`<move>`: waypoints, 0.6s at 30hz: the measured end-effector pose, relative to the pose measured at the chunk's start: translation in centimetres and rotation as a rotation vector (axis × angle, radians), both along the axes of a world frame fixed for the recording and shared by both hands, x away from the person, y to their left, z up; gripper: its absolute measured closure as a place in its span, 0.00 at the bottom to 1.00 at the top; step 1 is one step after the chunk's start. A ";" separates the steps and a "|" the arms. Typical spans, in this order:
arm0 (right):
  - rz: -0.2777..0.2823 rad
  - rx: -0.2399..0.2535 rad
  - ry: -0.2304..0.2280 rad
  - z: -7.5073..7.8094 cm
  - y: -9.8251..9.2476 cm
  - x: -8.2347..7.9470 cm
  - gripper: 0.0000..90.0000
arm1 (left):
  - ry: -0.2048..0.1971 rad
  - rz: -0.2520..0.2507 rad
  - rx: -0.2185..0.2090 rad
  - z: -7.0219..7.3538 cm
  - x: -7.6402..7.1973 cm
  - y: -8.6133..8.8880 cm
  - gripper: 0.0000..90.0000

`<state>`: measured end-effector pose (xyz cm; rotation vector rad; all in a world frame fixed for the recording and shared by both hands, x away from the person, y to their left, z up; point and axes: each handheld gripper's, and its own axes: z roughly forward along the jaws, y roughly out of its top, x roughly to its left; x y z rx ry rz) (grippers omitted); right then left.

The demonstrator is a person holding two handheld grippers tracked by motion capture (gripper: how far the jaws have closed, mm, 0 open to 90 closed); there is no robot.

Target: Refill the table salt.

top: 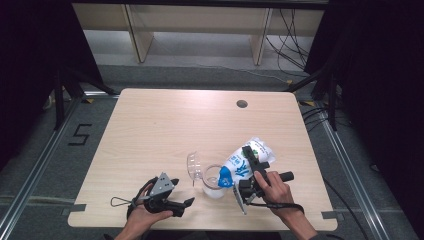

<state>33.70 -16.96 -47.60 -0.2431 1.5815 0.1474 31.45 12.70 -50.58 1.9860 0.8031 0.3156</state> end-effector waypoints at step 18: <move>0.000 -0.044 -0.005 0.3 0.1 0.0 0.62 | -0.090 0.045 0.029 -0.2 1.4 -1.0 0.48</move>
